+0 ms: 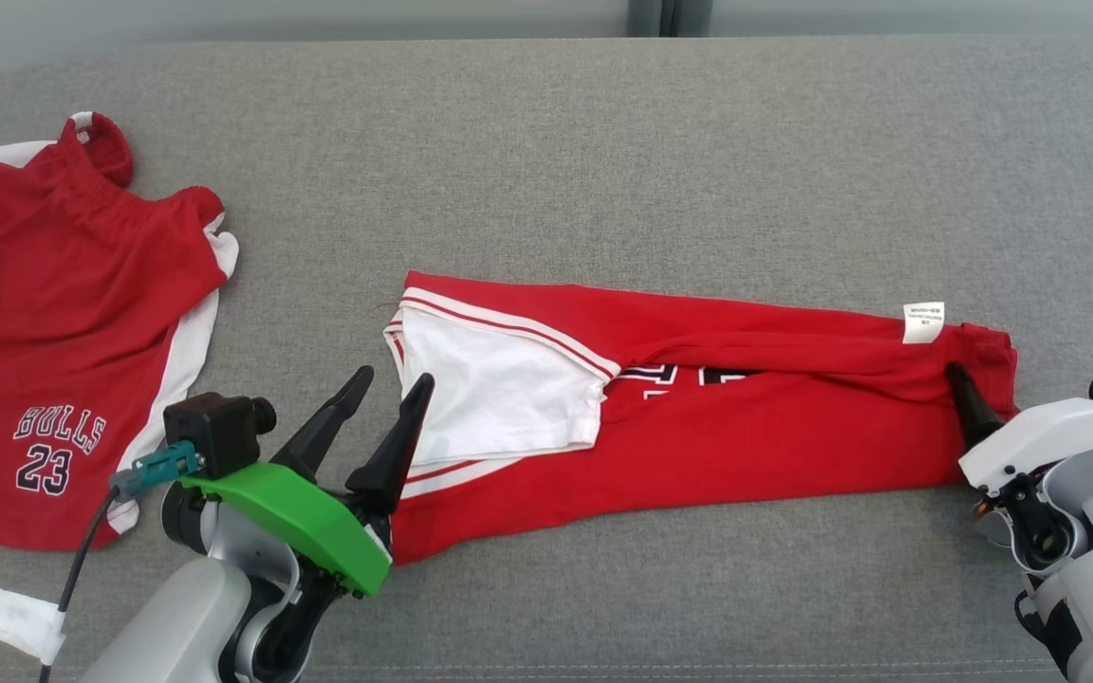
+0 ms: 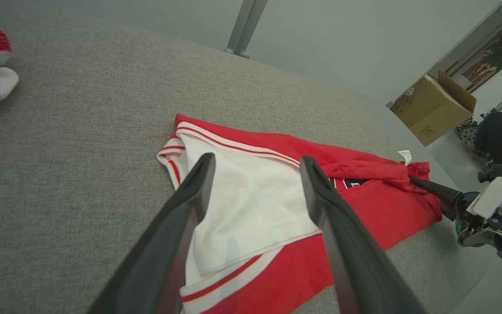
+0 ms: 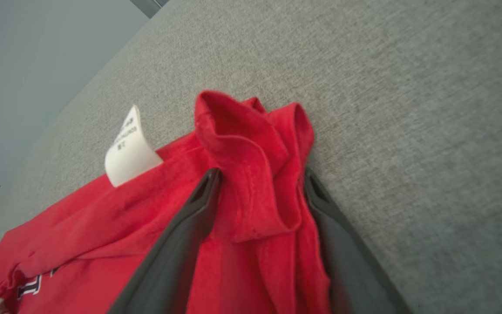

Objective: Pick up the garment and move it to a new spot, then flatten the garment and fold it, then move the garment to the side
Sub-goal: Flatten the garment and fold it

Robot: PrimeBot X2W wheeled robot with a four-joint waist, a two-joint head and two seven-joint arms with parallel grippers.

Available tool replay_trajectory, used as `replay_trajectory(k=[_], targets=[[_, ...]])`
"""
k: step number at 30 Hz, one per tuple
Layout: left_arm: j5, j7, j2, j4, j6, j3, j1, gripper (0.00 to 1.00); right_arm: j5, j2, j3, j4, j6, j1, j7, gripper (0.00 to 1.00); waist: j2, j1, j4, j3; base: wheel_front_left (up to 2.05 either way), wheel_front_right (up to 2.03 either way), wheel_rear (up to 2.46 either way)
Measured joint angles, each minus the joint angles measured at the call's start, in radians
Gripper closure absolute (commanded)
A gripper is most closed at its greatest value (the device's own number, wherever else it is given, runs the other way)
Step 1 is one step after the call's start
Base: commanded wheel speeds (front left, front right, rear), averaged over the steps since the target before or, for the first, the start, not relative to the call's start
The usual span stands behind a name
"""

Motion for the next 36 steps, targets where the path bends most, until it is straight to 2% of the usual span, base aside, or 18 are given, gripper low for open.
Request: replay_trajectory(k=[1, 5, 13, 21, 29, 32, 36], targets=[[0.000, 0.000, 0.000, -0.001, 0.000, 0.000, 0.000, 0.00, 0.006, 0.002, 0.000, -0.002, 0.000, -0.001, 0.000, 1.00, 0.0000, 0.0000, 0.000, -0.001, 0.00, 0.00, 0.00], [0.000, 0.000, 0.001, -0.003, 0.000, 0.000, 0.001, 0.00, 0.025, 0.031, 0.002, -0.005, 0.008, -0.002, 0.002, 1.00, 0.0000, 0.0000, -0.001, -0.004, 0.00, 0.00, 0.00], [0.000, 0.000, 0.004, -0.005, 0.009, 0.003, 0.007, 0.00, 0.039, 0.027, -0.003, -0.031, 0.009, -0.002, -0.042, 1.00, 0.0000, 0.0000, -0.005, -0.012, 0.00, 0.00, 0.00], [0.000, -0.009, 0.008, -0.007, 0.017, 0.012, 0.024, 0.00, 0.040, -0.043, -0.006, -0.079, 0.009, 0.003, -0.095, 1.00, 0.0000, 0.0000, -0.016, -0.028, 0.00, 0.00, 0.00], [0.000, -0.011, 0.008, -0.008, 0.018, 0.012, 0.026, 0.00, 0.027, -0.165, -0.015, -0.110, 0.009, 0.006, -0.135, 1.00, 0.0000, 0.0000, -0.028, -0.042, 0.00, 0.00, 0.00], [0.000, -0.011, 0.009, -0.008, 0.018, 0.012, 0.032, 0.00, 0.019, -0.173, 0.015, -0.162, 0.009, 0.005, -0.135, 1.00, 0.0000, 0.0000, -0.031, -0.049, 0.00, 0.00, 0.00], [-0.001, -0.017, 0.008, -0.008, 0.018, 0.010, 0.044, 0.00, 0.018, -0.139, 0.068, -0.241, 0.009, 0.005, -0.134, 1.00, 0.0000, 0.0000, -0.034, -0.059, 0.00, 0.00, 0.00]])
